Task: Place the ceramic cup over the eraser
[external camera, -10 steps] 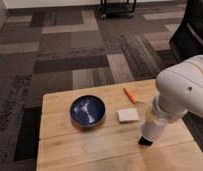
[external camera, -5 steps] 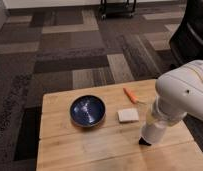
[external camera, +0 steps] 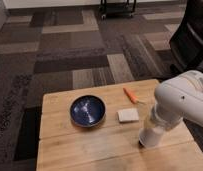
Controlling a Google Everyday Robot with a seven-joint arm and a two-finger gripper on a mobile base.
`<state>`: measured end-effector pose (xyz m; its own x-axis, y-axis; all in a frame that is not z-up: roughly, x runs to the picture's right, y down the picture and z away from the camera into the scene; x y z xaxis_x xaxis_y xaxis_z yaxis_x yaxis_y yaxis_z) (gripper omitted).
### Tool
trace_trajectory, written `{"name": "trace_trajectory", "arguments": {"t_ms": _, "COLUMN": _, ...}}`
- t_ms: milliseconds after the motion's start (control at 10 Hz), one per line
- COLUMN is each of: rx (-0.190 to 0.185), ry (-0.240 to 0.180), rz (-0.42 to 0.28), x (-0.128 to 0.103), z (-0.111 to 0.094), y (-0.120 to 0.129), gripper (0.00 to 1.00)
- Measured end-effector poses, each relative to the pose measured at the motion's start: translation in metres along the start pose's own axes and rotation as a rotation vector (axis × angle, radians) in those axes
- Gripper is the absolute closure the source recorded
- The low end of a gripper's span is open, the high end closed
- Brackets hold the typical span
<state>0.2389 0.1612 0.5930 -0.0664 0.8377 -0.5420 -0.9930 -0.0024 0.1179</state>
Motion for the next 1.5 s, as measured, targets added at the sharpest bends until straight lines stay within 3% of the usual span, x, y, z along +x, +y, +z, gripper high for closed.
{"name": "trace_trajectory", "arguments": {"t_ms": 400, "rx": -0.052, "ry": 0.001, "rz": -0.004, "x": 0.003, "z": 0.032, "y": 0.004, "gripper": 0.98}}
{"name": "trace_trajectory", "arguments": {"t_ms": 700, "rx": -0.034, "ry": -0.006, "rz": -0.002, "x": 0.006, "z": 0.065, "y": -0.011, "gripper": 0.98}}
{"name": "trace_trajectory", "arguments": {"t_ms": 900, "rx": -0.030, "ry": -0.015, "rz": -0.012, "x": 0.004, "z": 0.072, "y": -0.011, "gripper": 0.92}}
{"name": "trace_trajectory", "arguments": {"t_ms": 1500, "rx": -0.025, "ry": -0.007, "rz": -0.011, "x": 0.008, "z": 0.074, "y": -0.014, "gripper": 0.92}}
